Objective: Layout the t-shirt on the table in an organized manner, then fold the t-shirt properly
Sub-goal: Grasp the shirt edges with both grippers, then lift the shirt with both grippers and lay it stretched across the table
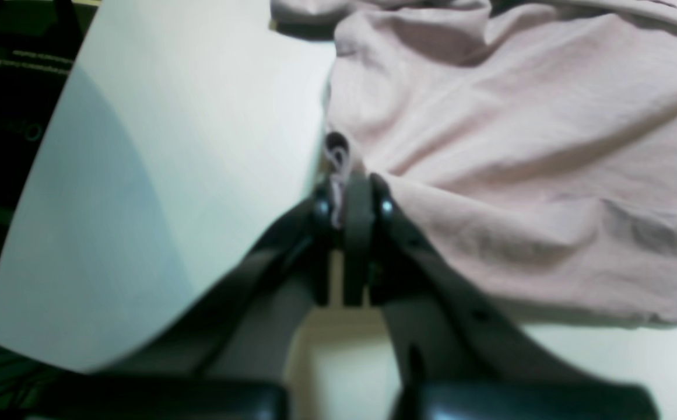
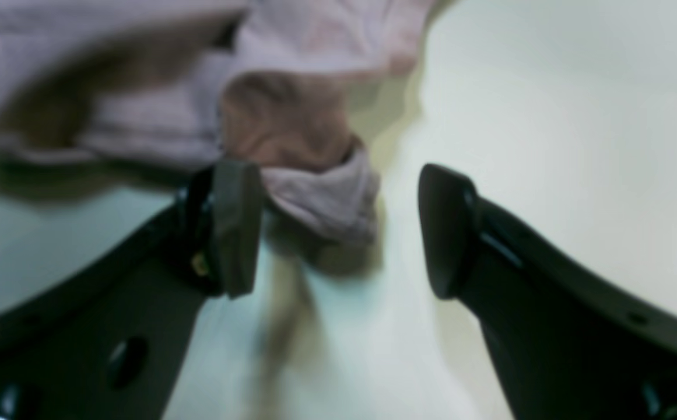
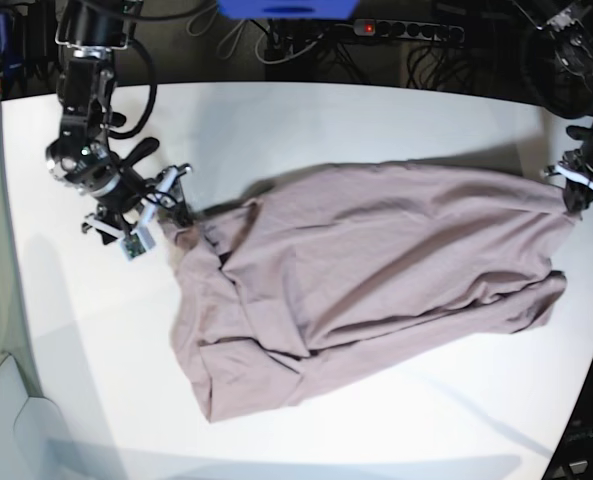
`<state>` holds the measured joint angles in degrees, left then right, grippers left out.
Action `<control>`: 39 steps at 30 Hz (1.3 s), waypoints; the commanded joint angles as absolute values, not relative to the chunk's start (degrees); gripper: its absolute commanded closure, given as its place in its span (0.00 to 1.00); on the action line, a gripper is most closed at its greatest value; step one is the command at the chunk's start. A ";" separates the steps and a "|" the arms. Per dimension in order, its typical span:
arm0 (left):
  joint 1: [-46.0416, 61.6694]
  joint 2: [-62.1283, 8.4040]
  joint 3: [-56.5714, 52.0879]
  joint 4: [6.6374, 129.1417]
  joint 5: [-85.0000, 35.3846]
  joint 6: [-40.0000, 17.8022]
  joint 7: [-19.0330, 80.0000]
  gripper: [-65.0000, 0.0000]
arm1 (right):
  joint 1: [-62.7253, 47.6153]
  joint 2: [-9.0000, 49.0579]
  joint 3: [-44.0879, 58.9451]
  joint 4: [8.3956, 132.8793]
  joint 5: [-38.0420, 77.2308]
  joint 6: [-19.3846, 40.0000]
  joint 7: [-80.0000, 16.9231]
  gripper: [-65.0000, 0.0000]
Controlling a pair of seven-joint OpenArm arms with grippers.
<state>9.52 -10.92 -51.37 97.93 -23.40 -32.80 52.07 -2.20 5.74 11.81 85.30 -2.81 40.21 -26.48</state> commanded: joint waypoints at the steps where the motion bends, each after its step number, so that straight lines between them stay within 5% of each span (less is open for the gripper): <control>1: 9.19 -11.82 -51.65 99.12 -24.04 -32.84 50.68 1.00 | -0.75 6.11 11.47 85.49 -2.15 40.00 -25.27 0.36; 5: 9.19 -11.21 -51.74 99.21 -24.04 -32.84 50.68 1.00 | -0.92 7.34 9.80 84.62 -1.98 40.00 -25.19 0.51; 13: 8.66 -11.21 -53.76 99.82 -24.04 -32.84 50.68 1.00 | -1.98 9.71 5.67 85.05 -2.24 40.00 -25.27 1.00; 27: 3.91 -12.62 -53.76 110.73 -23.60 -32.75 51.82 1.00 | -1.27 12.09 13.14 106.33 -2.15 40.00 -25.80 1.00; 39: -8.84 -16.04 -57.80 101.05 -20.26 -32.40 55.34 1.00 | 20.35 11.03 11.65 91.65 -2.33 40.00 -38.99 1.00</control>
